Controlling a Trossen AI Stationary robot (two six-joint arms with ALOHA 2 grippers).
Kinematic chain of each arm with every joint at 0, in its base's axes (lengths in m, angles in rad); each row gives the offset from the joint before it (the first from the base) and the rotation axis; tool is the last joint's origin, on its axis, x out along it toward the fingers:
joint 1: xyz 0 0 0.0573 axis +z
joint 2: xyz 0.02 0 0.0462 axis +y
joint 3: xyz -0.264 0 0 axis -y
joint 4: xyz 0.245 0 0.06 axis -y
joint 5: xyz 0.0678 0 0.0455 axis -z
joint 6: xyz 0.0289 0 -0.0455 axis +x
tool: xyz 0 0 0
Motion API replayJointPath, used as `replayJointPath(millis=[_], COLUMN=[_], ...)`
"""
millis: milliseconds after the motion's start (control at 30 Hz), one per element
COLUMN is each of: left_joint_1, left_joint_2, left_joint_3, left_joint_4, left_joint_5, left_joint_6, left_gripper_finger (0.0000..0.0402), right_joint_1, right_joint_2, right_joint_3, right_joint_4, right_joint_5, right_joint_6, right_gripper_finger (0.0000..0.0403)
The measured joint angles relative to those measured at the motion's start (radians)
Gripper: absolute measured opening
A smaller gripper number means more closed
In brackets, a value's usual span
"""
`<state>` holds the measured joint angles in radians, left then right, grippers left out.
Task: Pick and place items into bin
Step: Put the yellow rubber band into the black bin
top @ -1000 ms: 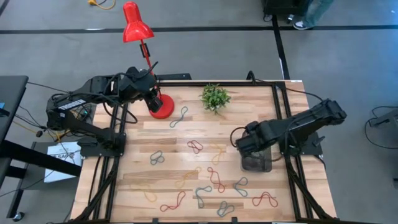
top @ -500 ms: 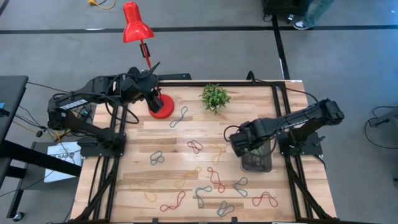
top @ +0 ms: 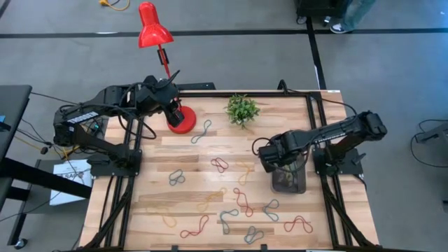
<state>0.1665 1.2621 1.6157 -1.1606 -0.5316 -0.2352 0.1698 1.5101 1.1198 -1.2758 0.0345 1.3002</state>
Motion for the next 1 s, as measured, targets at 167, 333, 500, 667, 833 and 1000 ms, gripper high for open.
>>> replayJointPath(millis=[167,333,500,667,833,1000], left_joint_1=[0.0,0.0,0.0,0.0,0.0,0.0], left_joint_2=[0.0,0.0,0.0,0.0,0.0,0.0], left_joint_3=[0.0,0.0,0.0,0.0,0.0,0.0], left_joint_4=[0.0,0.0,0.0,0.001,0.003,0.003], left_joint_5=[0.0,0.001,0.001,0.001,0.001,0.002], left_joint_6=[0.0,0.005,0.007,0.007,0.009,0.022], left_gripper_finger=[0.0091,0.0091,0.0091,0.0091,0.0091,0.0091], right_joint_1=[-0.012,-0.012,0.006,0.006,-0.006,-0.054], right_joint_2=[0.0,0.0,-0.029,-0.097,-0.12,-0.006], right_joint_3=[0.0,0.0,0.023,0.1,0.118,0.119], right_joint_4=[0.0,0.014,0.033,0.108,0.365,0.504], right_joint_5=[-0.007,-0.022,-0.059,-0.001,0.165,0.064], right_joint_6=[-0.001,-0.001,-0.022,-0.059,-0.227,-0.361], right_gripper_finger=[0.0068,0.0097,0.0114,0.0118,0.0112,0.01])
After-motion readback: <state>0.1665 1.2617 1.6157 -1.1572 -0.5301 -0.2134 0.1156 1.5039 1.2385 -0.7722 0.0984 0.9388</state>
